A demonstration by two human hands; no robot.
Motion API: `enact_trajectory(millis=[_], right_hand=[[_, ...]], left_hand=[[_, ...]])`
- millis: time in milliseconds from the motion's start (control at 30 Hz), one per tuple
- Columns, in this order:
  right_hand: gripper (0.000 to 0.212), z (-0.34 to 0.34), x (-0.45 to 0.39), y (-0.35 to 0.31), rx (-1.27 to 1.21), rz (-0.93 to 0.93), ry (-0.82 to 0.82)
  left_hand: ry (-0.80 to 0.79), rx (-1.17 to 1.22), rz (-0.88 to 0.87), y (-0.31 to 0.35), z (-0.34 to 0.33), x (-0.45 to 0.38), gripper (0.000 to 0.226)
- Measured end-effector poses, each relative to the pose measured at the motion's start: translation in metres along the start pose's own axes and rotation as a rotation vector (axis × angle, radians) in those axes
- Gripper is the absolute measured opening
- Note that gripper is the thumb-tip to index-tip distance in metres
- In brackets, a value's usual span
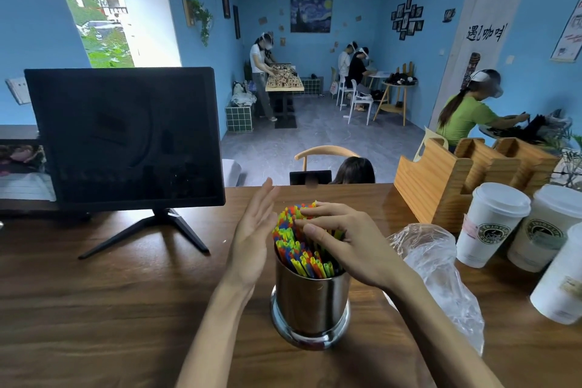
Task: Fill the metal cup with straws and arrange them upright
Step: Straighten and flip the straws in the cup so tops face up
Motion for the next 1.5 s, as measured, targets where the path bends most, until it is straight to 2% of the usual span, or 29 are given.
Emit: enact_trajectory(millis=[133, 267, 367, 600, 900, 1033, 1100, 1267, 1433, 1500], right_hand=[[0.024, -0.001, 0.002, -0.001, -0.134, -0.013, 0.088], [0.018, -0.001, 0.003, 0.004, -0.285, -0.092, 0.264], [0.016, -0.003, 0.002, 0.006, -0.305, -0.13, 0.269], [0.017, -0.001, 0.002, 0.009, -0.332, -0.156, 0.261], [0.016, 0.003, 0.0, 0.008, -0.401, -0.184, 0.235], [0.016, 0.005, -0.001, 0.006, -0.416, -0.2, 0.183], [0.016, 0.006, -0.001, 0.005, -0.403, -0.205, 0.158], [0.016, 0.007, -0.002, 0.002, -0.358, -0.225, 0.132], [0.016, 0.008, -0.003, -0.003, -0.326, -0.224, 0.149], [0.015, 0.007, 0.0, -0.007, -0.316, -0.209, 0.201]], left_hand=[[0.038, -0.279, 0.073, -0.001, 0.008, -0.001, 0.019], [0.084, -0.295, 0.1, 0.002, 0.003, -0.001, 0.017], [0.112, -0.242, 0.106, 0.004, -0.002, -0.007, 0.022], [0.119, -0.464, 0.062, 0.01, -0.004, -0.026, 0.011], [0.206, -0.322, 0.041, 0.028, -0.005, -0.029, 0.006], [0.175, -0.246, 0.048, 0.05, -0.008, -0.035, 0.01], [0.2, -0.258, -0.02, 0.058, -0.009, -0.037, 0.011], [0.332, -0.344, -0.483, 0.091, -0.014, -0.037, 0.013], [0.45, -0.106, -0.783, 0.124, -0.022, -0.021, 0.016], [0.496, -0.026, -0.825, 0.128, -0.027, -0.012, 0.018]])
Point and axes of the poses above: each hand's wrist, its own x-axis away from the middle knuckle, its own z-axis out of the back of the hand, y = z × x, the point moved 1 cm from there along -x, towards the middle knuckle, and after that the axes turned 3 degrees about y, right-handed, at the moved point
